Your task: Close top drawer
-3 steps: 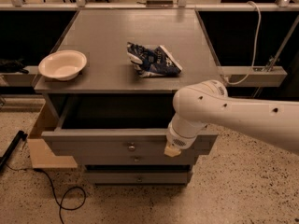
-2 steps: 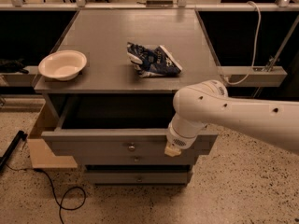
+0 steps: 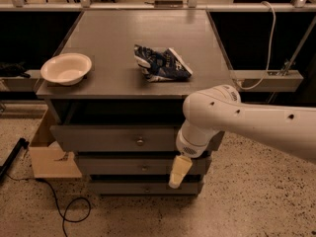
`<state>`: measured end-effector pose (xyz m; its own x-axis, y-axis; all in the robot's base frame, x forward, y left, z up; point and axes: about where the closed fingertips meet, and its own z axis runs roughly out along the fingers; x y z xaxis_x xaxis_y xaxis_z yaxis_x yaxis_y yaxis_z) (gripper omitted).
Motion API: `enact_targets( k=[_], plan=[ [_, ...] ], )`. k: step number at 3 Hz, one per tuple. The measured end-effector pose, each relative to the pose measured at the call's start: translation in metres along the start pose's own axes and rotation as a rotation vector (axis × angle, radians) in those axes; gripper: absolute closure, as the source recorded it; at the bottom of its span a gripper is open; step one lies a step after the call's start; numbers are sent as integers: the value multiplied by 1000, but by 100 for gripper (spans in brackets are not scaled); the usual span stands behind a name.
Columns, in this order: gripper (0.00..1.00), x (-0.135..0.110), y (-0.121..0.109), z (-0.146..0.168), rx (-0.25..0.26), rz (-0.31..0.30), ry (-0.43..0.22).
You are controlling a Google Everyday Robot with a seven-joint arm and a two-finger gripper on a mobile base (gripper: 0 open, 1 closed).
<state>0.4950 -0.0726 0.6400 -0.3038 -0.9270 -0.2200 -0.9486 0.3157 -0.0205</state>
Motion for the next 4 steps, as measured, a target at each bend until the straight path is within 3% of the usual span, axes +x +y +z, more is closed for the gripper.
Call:
enact_targets(
  k=[2,3,4],
  plan=[
    [42,0,0,0,0,0,0],
    [43,0,0,0,3,-2,7],
    [20,-2,-1,3,6,-4,18]
  ],
)
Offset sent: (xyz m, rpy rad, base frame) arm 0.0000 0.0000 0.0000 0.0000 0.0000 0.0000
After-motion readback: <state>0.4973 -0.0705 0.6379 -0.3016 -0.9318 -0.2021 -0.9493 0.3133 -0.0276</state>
